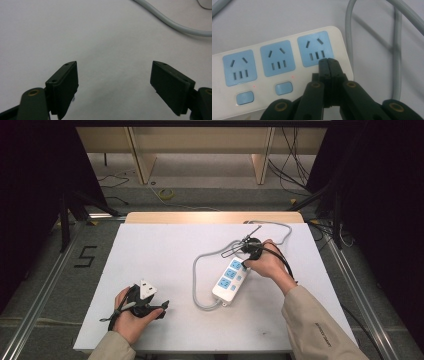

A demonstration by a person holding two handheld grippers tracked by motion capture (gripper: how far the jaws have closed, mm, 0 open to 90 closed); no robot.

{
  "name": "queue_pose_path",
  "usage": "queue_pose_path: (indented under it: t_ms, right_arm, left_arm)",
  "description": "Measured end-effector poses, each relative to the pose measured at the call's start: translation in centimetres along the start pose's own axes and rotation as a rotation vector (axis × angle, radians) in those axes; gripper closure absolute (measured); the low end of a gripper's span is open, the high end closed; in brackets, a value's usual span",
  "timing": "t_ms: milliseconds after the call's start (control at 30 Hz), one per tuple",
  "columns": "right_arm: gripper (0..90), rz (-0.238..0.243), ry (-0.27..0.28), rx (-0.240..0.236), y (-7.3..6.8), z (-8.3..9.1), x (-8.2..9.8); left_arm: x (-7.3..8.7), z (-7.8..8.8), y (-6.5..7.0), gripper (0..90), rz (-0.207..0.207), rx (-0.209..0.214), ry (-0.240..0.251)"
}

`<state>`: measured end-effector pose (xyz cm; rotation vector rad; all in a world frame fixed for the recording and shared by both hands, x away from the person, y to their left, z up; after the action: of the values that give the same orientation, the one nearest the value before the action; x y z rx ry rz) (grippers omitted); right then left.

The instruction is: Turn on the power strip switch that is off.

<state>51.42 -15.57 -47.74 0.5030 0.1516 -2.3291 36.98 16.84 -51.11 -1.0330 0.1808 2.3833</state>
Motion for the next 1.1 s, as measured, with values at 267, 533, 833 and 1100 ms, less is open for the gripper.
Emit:
queue_pose_path:
  t_ms: [267,533,833,1100]
  right_arm:
    - [90.0,0.011,-0.007,0.016,-0.17,-0.13,0.00]
    - [90.0,0.016,-0.010,0.027,-0.26,-0.17,0.00]
    - [90.0,0.016,-0.013,0.032,-0.35,-0.20,0.01]
    - [90.0,0.024,-0.025,0.058,-0.22,-0.32,0.11]
  left_arm:
    - [-0.02,0.00,0.03,22.3,-0.003,0.000,-0.002]
    - [-0.02,0.00,0.04,22.3,-0.009,0.000,-0.004]
    - [-0.03,-0.05,0.10,22.3,-0.009,0.000,-0.001]
    - [-0.07,-0.06,0.14,22.3,-0.007,0.001,0.000]
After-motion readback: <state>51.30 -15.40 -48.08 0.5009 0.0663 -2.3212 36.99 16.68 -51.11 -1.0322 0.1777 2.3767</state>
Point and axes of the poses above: each handheld gripper's, and its own axes: z roughly backward along the jaws, x roughly out of its underside, y roughly to its right, the point moved 5 cm from there along -z, roughly forward along the jaws, and after that the axes turned 2 degrees about x, right-handed, at the moved point
